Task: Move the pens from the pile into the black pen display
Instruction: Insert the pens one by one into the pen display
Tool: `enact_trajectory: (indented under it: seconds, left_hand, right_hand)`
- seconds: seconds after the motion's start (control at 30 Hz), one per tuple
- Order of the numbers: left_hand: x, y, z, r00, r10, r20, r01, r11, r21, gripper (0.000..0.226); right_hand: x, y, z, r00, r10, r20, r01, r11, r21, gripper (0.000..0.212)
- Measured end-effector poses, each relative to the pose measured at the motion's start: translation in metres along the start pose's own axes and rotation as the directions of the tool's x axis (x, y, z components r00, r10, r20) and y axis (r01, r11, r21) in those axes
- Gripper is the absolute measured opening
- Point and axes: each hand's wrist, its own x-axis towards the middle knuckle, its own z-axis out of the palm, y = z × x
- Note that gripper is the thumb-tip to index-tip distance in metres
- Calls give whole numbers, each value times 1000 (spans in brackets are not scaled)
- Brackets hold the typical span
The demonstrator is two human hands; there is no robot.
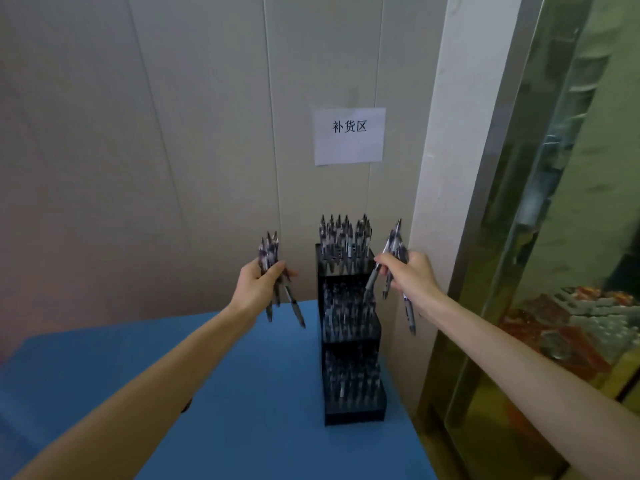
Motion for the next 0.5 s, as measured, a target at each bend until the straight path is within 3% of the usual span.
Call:
enact_trajectory:
  seconds: [0.13,0.3,0.5]
  left_hand:
    - [25,21,18,996,85,-6,-85,995,44,27]
    - [65,42,26,984,179,-2,-178,979,96,26]
    - [102,38,33,976,218,3,-218,971,95,28]
  right_hand:
    - [42,-15,-9,998,-48,36,50,996,-69,25]
    - [87,-20,13,986,-139,90,147,986,-80,34]
    - [112,-6,50,973,-227,49,232,964,-131,35]
